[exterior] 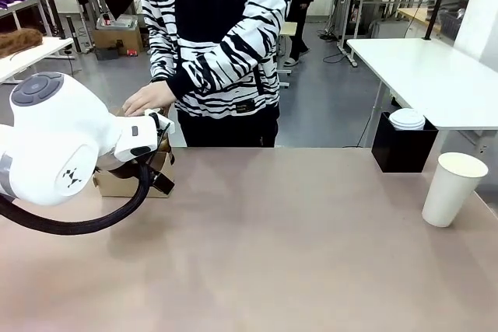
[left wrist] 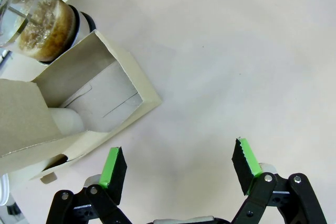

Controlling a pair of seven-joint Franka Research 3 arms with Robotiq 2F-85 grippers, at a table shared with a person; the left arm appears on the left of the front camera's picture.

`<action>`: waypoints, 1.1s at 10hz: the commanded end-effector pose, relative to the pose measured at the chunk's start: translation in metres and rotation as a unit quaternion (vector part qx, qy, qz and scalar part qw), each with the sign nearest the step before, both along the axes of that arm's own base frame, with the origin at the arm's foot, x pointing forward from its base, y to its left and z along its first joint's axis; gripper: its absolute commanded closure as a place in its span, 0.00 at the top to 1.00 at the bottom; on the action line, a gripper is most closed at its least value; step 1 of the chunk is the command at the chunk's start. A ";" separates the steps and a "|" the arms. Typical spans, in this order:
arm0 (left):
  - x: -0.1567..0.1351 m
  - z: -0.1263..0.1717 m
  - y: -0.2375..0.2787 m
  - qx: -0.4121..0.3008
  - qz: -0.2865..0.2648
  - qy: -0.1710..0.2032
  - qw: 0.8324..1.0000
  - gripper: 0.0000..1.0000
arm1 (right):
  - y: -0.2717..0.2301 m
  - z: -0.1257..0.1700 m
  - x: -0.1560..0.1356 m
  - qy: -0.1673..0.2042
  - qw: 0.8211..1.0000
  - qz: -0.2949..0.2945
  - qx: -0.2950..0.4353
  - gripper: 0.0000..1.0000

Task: Pour a drink into a cup and package it in a carrier.
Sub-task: Pick up the 600 ml Paper Cup and place it in the middle top area of the table.

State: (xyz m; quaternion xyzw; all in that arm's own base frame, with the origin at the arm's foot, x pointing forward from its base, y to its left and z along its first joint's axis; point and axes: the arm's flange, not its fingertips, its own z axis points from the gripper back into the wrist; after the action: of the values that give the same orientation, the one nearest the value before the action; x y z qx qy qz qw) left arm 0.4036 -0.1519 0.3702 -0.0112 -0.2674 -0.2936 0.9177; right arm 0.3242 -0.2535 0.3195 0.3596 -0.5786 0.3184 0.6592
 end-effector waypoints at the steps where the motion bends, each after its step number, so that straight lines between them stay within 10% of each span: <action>1: 0.000 0.000 0.000 -0.001 0.000 0.000 1.000 1.00 | 0.019 -0.012 -0.004 -0.017 1.000 0.002 -0.019 1.00; 11: 0.000 0.000 0.000 -0.001 0.000 0.000 1.000 1.00 | 0.077 -0.055 0.019 0.017 0.999 -0.028 -0.003 1.00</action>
State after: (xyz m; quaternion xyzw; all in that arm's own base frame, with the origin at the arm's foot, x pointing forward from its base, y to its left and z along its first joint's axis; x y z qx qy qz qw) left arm 0.4036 -0.1519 0.3703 -0.0112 -0.2674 -0.2936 0.9177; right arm 0.3381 -0.1848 0.2690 0.3610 -0.5669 0.2974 0.6782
